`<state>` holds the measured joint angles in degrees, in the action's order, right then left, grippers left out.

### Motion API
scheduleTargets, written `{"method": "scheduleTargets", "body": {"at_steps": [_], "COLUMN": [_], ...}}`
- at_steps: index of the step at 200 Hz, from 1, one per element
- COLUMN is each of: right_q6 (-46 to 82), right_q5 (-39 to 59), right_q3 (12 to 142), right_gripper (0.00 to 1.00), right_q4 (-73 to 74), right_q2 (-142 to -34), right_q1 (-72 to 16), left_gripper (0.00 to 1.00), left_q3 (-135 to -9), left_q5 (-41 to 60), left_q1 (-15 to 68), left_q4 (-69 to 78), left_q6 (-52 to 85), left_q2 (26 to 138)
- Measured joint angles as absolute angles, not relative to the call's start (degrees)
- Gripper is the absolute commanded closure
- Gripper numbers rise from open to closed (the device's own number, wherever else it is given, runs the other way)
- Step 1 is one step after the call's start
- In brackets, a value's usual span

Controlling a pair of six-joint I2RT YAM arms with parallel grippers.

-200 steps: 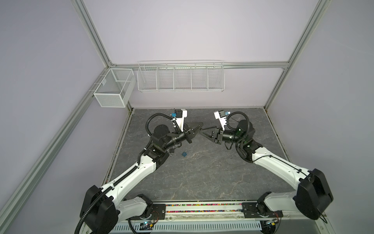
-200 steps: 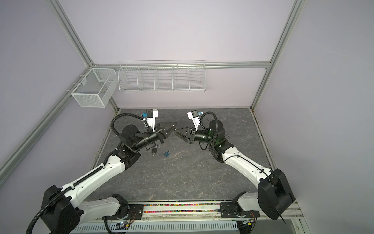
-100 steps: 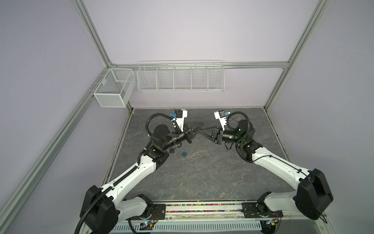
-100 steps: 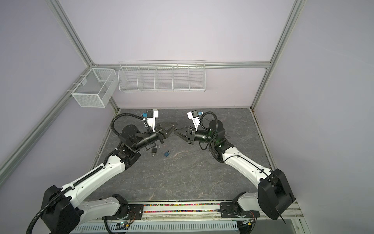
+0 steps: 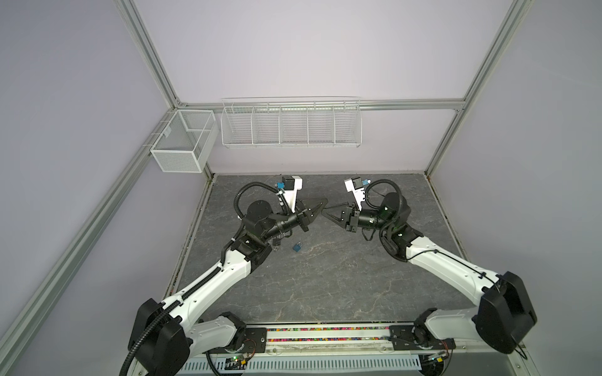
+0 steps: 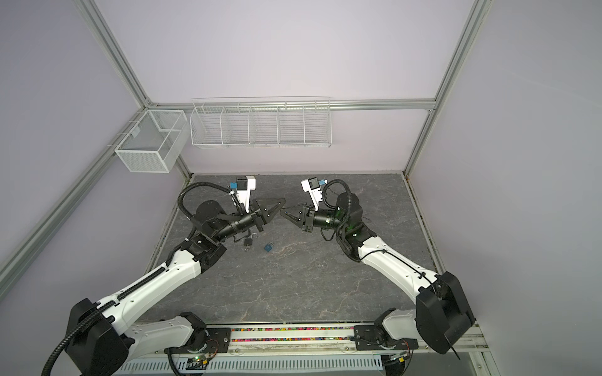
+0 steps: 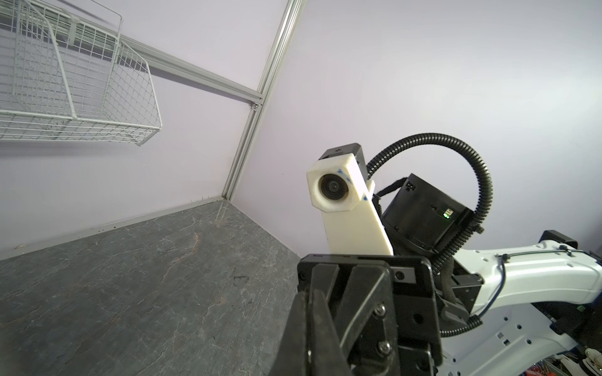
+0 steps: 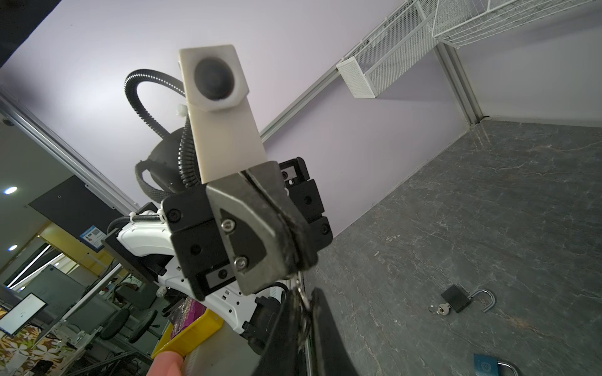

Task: Unlock with the key
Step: 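Swing the left gripper down toward the teal padlock while the right holds the key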

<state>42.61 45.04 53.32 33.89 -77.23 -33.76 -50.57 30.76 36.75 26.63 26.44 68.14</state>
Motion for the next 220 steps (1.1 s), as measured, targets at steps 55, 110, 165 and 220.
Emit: {"method": "scheduleTargets", "body": {"at_steps": [55,110,165,220], "right_q6": [42.44,42.39,39.68,34.76], "right_q5": [45.04,44.56,41.17,33.89], "right_q3": [53.25,53.01,52.82,49.15], "right_gripper": [0.94,0.94,0.94,0.94], "right_q4": [33.89,33.23,25.76,13.13], "right_q2": [-77.17,-77.12,-74.76,-70.48], "right_q1": [-33.74,-33.54,-32.10,-31.86], "left_gripper": [1.00,0.67,0.50,0.45], "left_q3": [-50.57,-50.68,-50.68,-53.01], "left_q5": [30.74,30.41,25.19,8.47], "left_q1": [36.75,36.75,36.77,36.73], "left_q4": [26.52,24.43,18.00,-3.73], "left_q6": [26.24,26.26,25.12,23.35], "left_q2": [68.10,68.03,64.38,59.18]}}
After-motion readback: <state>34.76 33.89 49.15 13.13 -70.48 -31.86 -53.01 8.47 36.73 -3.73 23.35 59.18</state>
